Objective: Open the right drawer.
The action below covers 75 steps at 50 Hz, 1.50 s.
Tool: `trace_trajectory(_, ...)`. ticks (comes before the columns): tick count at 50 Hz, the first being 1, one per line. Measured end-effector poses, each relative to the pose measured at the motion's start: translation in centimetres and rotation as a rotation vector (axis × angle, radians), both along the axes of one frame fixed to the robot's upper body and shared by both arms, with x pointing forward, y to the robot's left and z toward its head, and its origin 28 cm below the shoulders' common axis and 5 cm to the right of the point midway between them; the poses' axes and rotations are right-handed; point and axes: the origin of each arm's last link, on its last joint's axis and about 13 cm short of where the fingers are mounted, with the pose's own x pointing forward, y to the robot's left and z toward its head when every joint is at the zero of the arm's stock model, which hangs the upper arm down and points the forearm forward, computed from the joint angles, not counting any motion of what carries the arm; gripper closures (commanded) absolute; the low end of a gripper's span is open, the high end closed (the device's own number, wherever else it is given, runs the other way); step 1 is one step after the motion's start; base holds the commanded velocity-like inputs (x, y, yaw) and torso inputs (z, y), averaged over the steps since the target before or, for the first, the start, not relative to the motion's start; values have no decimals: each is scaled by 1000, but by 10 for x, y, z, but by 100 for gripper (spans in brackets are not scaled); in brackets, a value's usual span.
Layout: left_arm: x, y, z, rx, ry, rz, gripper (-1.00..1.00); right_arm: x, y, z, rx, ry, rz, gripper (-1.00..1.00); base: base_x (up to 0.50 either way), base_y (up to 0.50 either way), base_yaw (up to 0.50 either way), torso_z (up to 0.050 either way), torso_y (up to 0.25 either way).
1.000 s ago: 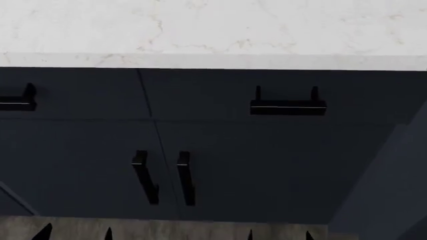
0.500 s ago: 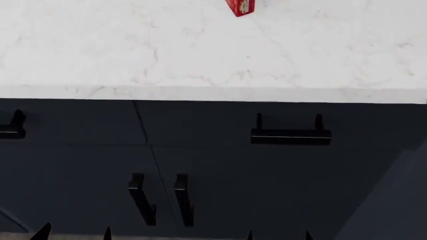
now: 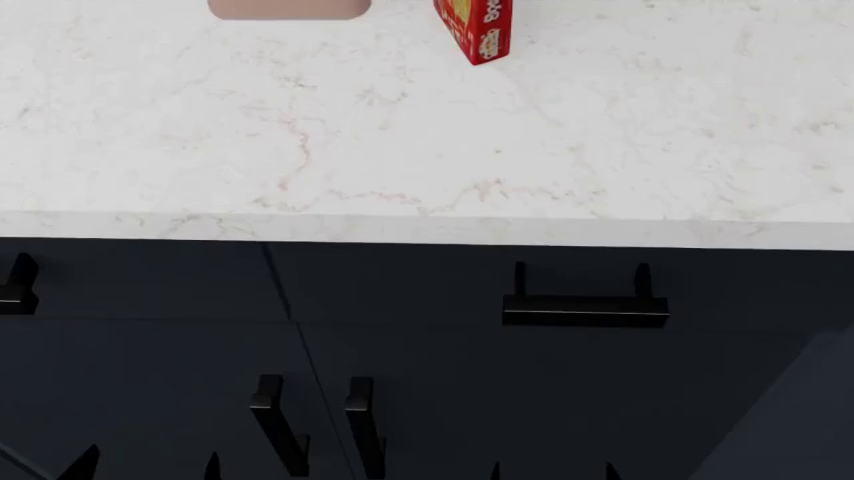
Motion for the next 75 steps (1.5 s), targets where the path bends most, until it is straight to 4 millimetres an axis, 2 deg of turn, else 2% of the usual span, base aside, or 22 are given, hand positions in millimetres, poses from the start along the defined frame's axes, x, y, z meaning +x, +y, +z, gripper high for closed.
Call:
trace_trajectory(14, -1, 1, 0, -8, 6, 2, -100, 2, -1, 7, -69, -31, -25, -100, 0, 0, 0, 0, 0)
trace_trajectory(24, -2, 1, 0, -14, 7, 3, -100, 6, -6, 13, -182, -32, -62, -100, 0, 0, 0, 0, 0)
trace_trajectory(56, -4, 1, -1, -28, 21, -16, -100, 17, -24, 32, -922, -45, -169, -100, 0, 0, 0, 0, 0)
trace_trajectory(64, -4, 0, 0, -29, 22, -16, -100, 18, -26, 35, -1022, -48, -187, -100, 0, 0, 0, 0, 0)
trace_trajectory(75, -4, 0, 0, -29, 22, -17, -100, 19, -27, 37, -1076, -51, -201, -100, 0, 0, 0, 0, 0)
